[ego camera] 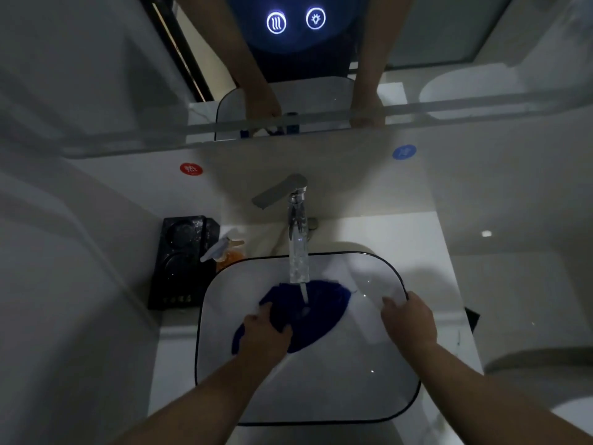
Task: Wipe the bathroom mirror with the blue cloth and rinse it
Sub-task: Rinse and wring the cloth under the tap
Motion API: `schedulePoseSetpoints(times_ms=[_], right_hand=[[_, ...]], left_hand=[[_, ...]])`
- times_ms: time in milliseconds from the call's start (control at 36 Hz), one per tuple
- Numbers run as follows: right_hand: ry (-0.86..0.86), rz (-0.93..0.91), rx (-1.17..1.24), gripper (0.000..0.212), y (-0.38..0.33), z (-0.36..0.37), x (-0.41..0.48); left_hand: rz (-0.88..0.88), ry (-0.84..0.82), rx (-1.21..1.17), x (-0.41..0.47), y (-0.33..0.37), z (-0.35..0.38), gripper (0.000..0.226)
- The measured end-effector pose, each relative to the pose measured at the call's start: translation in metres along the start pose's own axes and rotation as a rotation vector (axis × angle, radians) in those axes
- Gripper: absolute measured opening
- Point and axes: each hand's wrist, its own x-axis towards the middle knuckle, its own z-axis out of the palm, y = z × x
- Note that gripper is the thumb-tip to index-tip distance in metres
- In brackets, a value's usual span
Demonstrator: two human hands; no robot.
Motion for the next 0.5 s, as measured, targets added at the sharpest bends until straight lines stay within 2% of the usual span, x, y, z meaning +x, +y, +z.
schedulePoseSetpoints(times_ms=[28, 83, 167, 222, 333, 417, 500], right_hand=[[0.003, -0.001, -0.005, 0.038, 0.000, 0.000, 0.000], [0.011, -0.012, -0.006, 0.036, 0.002, 0.001, 0.001], [0.008, -0.019, -0.002, 0.032, 0.003, 0.000, 0.000], [0.007, -0.015, 0.007, 0.031, 0.003, 0.000, 0.000], [0.004, -0.019, 0.026, 0.026, 0.001, -0.002, -0.002], [0.000, -0.027, 0.036, 0.027, 0.002, -0.002, -0.003], [0.003, -0.016, 0.036, 0.032, 0.002, -0.002, -0.003]], left_hand=[[-0.024, -0.006, 0.037, 0.005, 0.000, 0.006, 0.081], [-0.054, 0.031, 0.083, 0.015, 0.006, 0.017, 0.094], [-0.121, 0.068, 0.037, 0.031, 0.019, 0.028, 0.095], [-0.104, 0.101, 0.014, 0.041, 0.022, 0.028, 0.087], [0.185, 0.157, 0.115, 0.053, 0.024, 0.019, 0.054], [0.358, 0.170, 0.041, 0.061, 0.031, 0.016, 0.046], [0.408, 0.217, -0.057, 0.062, 0.038, 0.019, 0.043]])
